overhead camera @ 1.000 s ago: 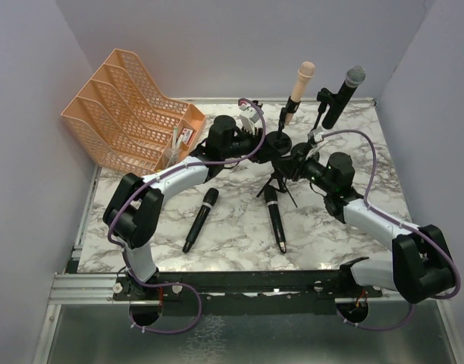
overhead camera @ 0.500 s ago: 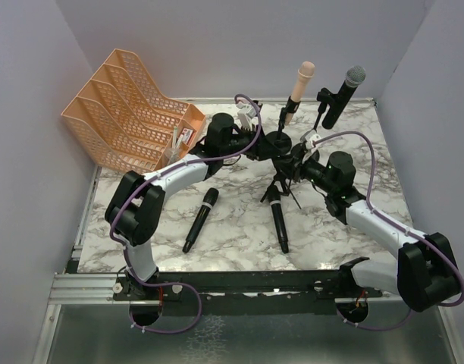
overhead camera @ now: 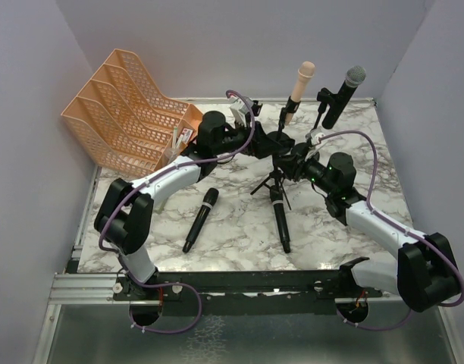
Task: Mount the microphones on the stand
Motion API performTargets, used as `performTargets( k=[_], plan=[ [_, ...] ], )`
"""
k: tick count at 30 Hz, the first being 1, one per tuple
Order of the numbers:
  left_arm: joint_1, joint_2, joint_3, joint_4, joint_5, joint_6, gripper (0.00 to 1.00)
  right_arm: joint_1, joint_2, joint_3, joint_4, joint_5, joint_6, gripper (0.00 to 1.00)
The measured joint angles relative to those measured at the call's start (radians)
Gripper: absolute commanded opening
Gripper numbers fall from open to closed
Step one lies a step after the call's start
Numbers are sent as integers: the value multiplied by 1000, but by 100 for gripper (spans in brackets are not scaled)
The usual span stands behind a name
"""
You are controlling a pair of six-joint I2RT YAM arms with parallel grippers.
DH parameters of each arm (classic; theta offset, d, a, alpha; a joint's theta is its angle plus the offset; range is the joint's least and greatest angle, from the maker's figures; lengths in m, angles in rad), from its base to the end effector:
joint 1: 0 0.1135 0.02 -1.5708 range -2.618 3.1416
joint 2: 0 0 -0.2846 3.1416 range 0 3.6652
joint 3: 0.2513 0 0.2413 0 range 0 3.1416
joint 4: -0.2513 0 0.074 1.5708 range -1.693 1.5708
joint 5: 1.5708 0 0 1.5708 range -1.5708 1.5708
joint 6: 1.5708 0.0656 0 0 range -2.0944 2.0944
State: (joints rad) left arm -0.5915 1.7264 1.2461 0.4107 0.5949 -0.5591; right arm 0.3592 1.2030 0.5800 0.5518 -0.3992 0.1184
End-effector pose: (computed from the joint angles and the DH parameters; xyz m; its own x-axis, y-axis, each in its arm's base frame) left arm 0.3341 -0.2687 0.3310 -0.5401 -0.1664 -0.8250 0.7543 0.3391 -0.5622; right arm 0.2500 0.1211 0.2819 -0.1473 0.0610 -0.9872 -0.6742 0.7242 0.1453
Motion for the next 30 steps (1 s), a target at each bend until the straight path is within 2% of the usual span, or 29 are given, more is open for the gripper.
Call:
performTargets(
  k=[7,14,24,27,30],
  plan=[
    [24,-119,-129,44,-24,55,90,0,0,-7,10,13,63,1],
    [31,-236,-312,113,-10,159,83,0,-11,32,-21,10,172,1],
    [-14,-193,-319,196,-4,172,70,0,-39,129,-33,-91,317,1],
    [-30,-164,-290,224,-15,148,61,0,-39,130,-38,-119,344,1],
    [-40,-153,-276,254,-18,132,46,0,-39,130,-40,-141,369,1]
  ],
)
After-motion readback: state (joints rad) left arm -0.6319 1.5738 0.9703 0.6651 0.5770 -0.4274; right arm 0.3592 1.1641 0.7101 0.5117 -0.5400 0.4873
